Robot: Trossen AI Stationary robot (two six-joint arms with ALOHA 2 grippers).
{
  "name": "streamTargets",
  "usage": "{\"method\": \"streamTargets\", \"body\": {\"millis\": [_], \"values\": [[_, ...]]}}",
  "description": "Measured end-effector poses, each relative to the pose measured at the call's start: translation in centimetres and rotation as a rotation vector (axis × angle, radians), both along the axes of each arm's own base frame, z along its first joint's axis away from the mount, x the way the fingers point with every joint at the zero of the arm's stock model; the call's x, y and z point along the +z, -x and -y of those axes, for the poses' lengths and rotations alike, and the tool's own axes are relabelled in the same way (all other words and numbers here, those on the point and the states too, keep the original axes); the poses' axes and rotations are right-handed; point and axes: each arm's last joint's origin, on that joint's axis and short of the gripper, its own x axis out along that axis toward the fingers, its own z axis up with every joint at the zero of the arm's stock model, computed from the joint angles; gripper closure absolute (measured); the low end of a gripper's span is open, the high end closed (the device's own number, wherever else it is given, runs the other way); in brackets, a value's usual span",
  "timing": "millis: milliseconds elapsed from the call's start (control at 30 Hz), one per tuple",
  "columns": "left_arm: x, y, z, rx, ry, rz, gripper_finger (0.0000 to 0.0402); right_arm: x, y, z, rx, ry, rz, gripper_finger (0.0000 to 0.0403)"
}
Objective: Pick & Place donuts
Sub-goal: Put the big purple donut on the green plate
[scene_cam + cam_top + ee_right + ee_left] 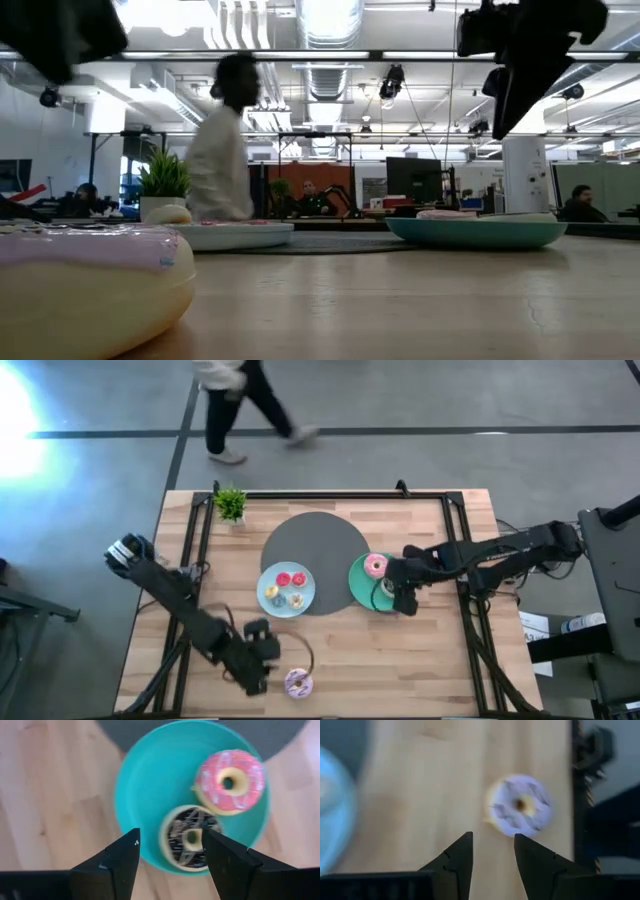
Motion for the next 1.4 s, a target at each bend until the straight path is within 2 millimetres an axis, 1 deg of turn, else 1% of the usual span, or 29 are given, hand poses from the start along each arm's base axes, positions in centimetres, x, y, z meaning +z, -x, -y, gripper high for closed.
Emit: {"method": "streamTargets", "body": {"millis": [100, 233, 367, 433, 633, 733, 833, 900, 1033, 1167, 1400], "values": [[-1.6, -0.7, 2.4, -0.041, -0.006, -0.012, 0.0284, -0.3, 0.0, -1.1, 0.001, -0.014, 0.003, 0.0197], [-3.7, -2.1, 4.0, -0.026, -0.035, -0.066, 0.0284, -0.7, -0.2, -2.4, 0.009, -0.019, 0.003, 0.0197], [-4.1, -3.6, 5.4, -0.025, -0.032, -0.061, 0.0284, -0.8, -0.1, -3.4, 0.017, -0.026, 0.008, 0.0197], [-4.1, -4.1, 5.6, -0.017, -0.041, -0.060, 0.0284, -0.8, 0.0, -3.8, 0.010, -0.034, 0.011, 0.0197], [-4.9, -5.1, 4.6, 0.069, -0.067, -0.076, 0.0284, -0.8, 0.4, -4.9, 0.003, -0.031, 0.023, 0.0197], [-4.9, -5.6, 4.2, 0.081, -0.058, -0.078, 0.0284, -0.8, 0.5, -5.3, -0.002, -0.030, 0.027, 0.0197], [-4.9, -5.8, 3.9, 0.054, -0.049, -0.094, 0.0284, -0.8, 0.6, -5.5, -0.011, -0.028, 0.032, 0.0197], [-5.1, -5.9, 3.8, 0.038, -0.035, -0.109, 0.0284, -0.8, 0.6, -5.6, -0.015, -0.028, 0.032, 0.0197], [-6.0, -5.9, 3.2, 0.044, -0.030, -0.132, 0.0284, -0.8, 0.6, -5.6, -0.016, -0.027, 0.033, 0.0197], [-6.4, -6.2, 2.9, 0.052, 0.028, -0.120, 0.0284, -0.8, 0.6, -5.5, -0.024, -0.006, 0.042, 0.0197], [-6.2, -6.9, 2.9, 0.046, 0.101, -0.096, 0.0284, -0.8, 0.6, -5.5, -0.036, -0.008, 0.041, 0.0197]]}}
